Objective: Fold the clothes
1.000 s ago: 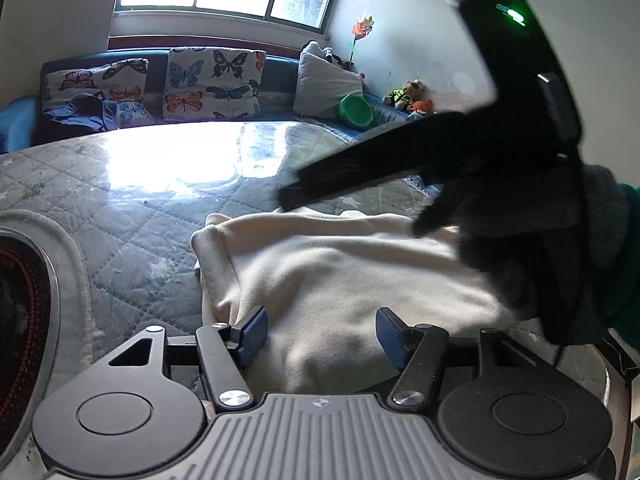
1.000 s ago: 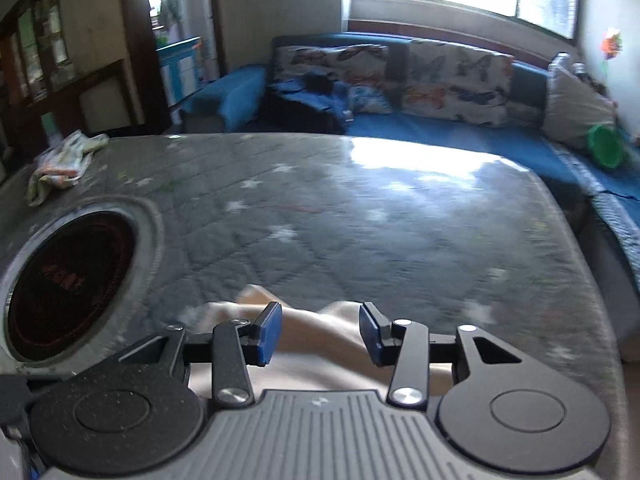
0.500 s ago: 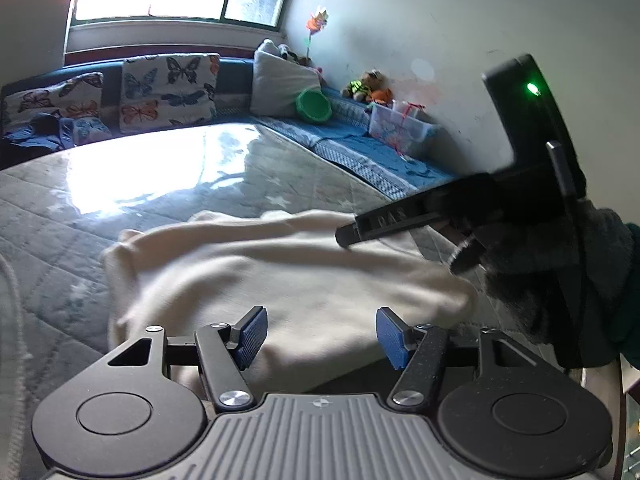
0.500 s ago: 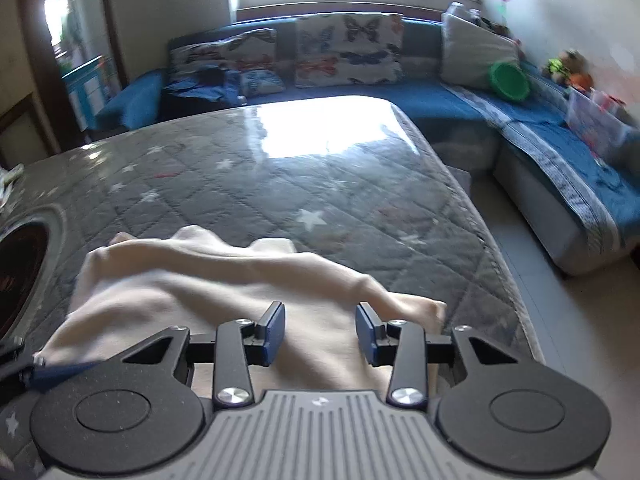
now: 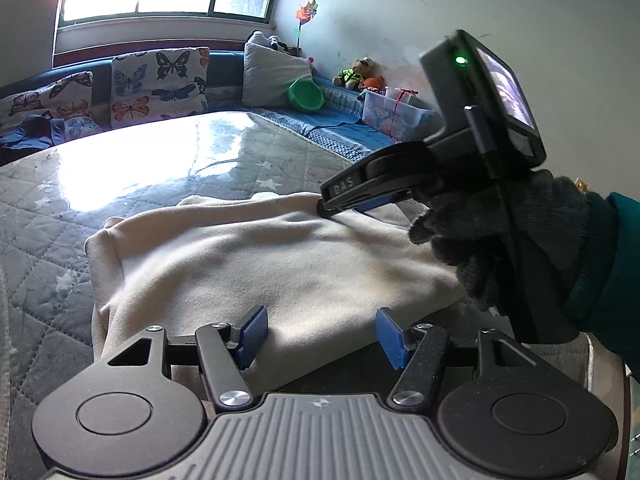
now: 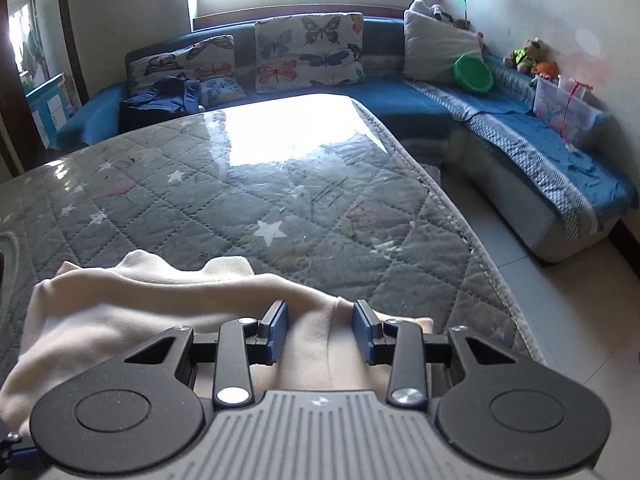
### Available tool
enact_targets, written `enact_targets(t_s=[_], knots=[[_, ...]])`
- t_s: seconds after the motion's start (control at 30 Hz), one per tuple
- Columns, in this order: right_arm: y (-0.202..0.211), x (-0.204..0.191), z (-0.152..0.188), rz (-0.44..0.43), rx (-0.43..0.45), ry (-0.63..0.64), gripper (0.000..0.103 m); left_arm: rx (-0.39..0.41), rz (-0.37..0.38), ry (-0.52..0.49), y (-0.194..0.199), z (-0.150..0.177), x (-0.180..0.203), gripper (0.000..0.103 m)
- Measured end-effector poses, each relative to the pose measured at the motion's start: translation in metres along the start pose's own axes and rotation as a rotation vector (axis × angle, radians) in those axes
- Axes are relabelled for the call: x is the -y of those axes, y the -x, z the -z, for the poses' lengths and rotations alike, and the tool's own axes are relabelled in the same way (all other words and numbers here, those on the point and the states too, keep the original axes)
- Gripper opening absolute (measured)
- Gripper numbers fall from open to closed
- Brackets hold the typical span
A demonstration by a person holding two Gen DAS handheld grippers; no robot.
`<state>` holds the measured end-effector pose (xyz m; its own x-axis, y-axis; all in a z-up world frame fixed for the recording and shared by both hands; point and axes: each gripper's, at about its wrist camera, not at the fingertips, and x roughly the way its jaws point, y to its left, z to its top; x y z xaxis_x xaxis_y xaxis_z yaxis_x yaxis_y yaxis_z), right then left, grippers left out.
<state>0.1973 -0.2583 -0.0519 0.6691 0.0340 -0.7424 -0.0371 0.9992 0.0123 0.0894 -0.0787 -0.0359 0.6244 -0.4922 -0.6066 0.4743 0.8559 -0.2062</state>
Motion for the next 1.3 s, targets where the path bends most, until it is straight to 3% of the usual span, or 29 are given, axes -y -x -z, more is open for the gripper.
enact_targets(t_s=[0.33, 0.57, 0.77, 0.97, 1.3], knots=[[-0.011, 0.0, -0.007, 0.025, 0.005, -0.011, 0.036, 0.0, 0.001, 0.003, 0.002, 0.001, -0.001, 0.064], [0.008, -0.011, -0.005, -0.036, 0.031, 0.065, 0.037, 0.0, 0.001, 0.003, 0.003, 0.003, 0.0, 0.066], [-0.006, -0.03, -0.007, -0.06, 0.016, 0.103, 0.038, -0.002, 0.004, 0.0, 0.004, 0.002, -0.001, 0.066], [-0.019, -0.031, -0.013, -0.023, 0.017, 0.107, 0.051, 0.0, 0.008, -0.003, 0.006, 0.004, -0.003, 0.067], [-0.003, -0.018, -0.014, -0.044, 0.05, 0.077, 0.055, -0.005, -0.001, 0.01, 0.009, 0.0, -0.003, 0.072]])
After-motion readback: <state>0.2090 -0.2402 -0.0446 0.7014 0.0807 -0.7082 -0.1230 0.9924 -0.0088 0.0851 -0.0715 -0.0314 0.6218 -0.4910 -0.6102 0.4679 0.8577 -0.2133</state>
